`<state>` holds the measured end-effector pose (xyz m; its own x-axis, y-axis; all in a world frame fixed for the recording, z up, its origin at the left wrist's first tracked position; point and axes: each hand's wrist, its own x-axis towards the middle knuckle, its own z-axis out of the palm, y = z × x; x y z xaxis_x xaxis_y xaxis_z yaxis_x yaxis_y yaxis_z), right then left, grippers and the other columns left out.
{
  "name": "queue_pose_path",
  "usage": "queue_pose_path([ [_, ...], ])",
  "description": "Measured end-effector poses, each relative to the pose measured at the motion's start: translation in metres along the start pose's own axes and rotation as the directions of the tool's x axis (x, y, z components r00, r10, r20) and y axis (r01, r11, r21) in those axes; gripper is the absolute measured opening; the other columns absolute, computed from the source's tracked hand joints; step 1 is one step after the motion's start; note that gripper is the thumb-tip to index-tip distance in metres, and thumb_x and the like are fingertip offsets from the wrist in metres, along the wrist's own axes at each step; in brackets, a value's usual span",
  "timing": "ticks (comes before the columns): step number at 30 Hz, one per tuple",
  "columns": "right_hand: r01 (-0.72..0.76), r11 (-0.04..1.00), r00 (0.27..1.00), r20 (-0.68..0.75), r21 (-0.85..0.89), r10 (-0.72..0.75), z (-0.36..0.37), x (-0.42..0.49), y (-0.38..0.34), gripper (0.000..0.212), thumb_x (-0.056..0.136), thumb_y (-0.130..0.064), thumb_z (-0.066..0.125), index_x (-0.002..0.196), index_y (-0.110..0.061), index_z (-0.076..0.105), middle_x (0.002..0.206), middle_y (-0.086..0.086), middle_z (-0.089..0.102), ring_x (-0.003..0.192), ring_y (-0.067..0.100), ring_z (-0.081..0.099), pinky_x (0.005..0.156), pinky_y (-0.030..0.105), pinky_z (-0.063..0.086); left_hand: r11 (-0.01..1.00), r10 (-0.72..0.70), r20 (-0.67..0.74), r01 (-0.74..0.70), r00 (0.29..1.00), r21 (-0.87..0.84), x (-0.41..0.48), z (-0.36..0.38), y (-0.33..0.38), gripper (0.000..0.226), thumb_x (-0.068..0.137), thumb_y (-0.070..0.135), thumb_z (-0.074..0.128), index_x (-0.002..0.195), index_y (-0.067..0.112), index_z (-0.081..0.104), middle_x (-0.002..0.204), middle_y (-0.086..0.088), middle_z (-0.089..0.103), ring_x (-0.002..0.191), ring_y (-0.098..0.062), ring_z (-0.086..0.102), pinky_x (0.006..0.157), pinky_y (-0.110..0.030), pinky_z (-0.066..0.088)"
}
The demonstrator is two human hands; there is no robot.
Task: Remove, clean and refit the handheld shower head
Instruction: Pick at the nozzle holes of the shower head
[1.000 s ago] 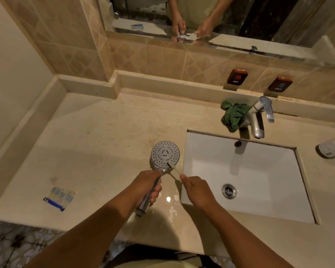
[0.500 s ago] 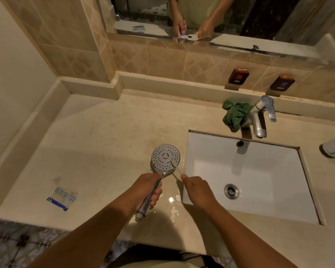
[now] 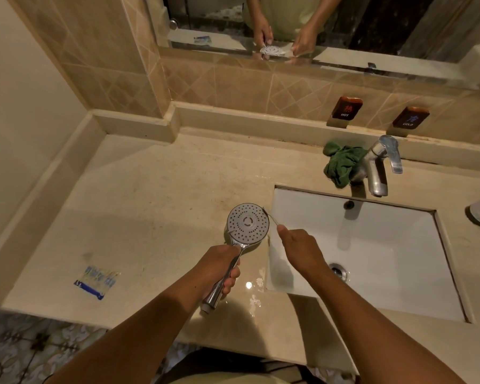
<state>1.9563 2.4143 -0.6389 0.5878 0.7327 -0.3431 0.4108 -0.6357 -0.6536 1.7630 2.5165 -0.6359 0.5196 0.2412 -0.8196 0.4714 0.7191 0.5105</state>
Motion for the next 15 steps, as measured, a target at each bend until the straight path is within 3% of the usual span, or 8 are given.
queue_pose_path([
  [4, 0.051, 0.997, 0.996, 0.076, -0.056, -0.047, 0.018, -0.018, -0.012, 0.056, 0.104, -0.050, 0.030, 0.057, -0.024, 0.048, 0.058, -0.004, 0.053, 0.057, 0.012, 0.055, 0.056, 0.026, 0.039, 0.999, 0.010, 0.017, -0.010, 1.000, -0.038, 0.001, -0.001, -0.003, 0.036, 0.100, 0.038, 0.046, 0.077, 0.012, 0.054, 0.053, -0.004, 0.056, 0.035, -0.016, 0.048, 0.040, -0.021, 0.043],
  [6, 0.102, 0.987, 0.987, 0.133, -0.123, -0.086, 0.035, -0.035, -0.014, 0.053, 0.104, -0.049, 0.029, 0.063, -0.022, 0.050, 0.060, -0.002, 0.056, 0.058, 0.015, 0.059, 0.055, 0.028, 0.042, 0.999, 0.047, -0.058, -0.045, 0.997, 0.027, 0.003, -0.001, -0.005, 0.036, 0.099, 0.038, 0.047, 0.076, 0.012, 0.053, 0.051, -0.003, 0.053, 0.034, -0.015, 0.045, 0.040, -0.020, 0.040],
  [9, 0.105, 0.979, 0.982, 0.175, -0.174, -0.075, 0.054, -0.052, -0.011, 0.052, 0.103, -0.051, 0.028, 0.069, -0.024, 0.056, 0.066, -0.003, 0.061, 0.061, 0.012, 0.061, 0.059, 0.027, 0.046, 0.999, -0.027, -0.053, 0.029, 0.998, 0.026, 0.000, -0.004, -0.005, 0.034, 0.100, 0.034, 0.044, 0.079, 0.010, 0.054, 0.052, -0.006, 0.056, 0.033, -0.017, 0.046, 0.039, -0.020, 0.041],
  [15, 0.033, 0.998, 0.998, 0.055, -0.051, -0.030, 0.015, -0.009, -0.003, 0.056, 0.103, -0.051, 0.031, 0.055, -0.026, 0.046, 0.059, -0.004, 0.052, 0.058, 0.013, 0.054, 0.055, 0.027, 0.035, 0.992, 0.075, -0.078, -0.067, 0.994, 0.103, -0.003, -0.002, -0.003, 0.026, 0.087, 0.038, 0.048, 0.083, 0.013, 0.054, 0.058, -0.008, 0.053, 0.039, -0.018, 0.040, 0.045, -0.022, 0.036],
])
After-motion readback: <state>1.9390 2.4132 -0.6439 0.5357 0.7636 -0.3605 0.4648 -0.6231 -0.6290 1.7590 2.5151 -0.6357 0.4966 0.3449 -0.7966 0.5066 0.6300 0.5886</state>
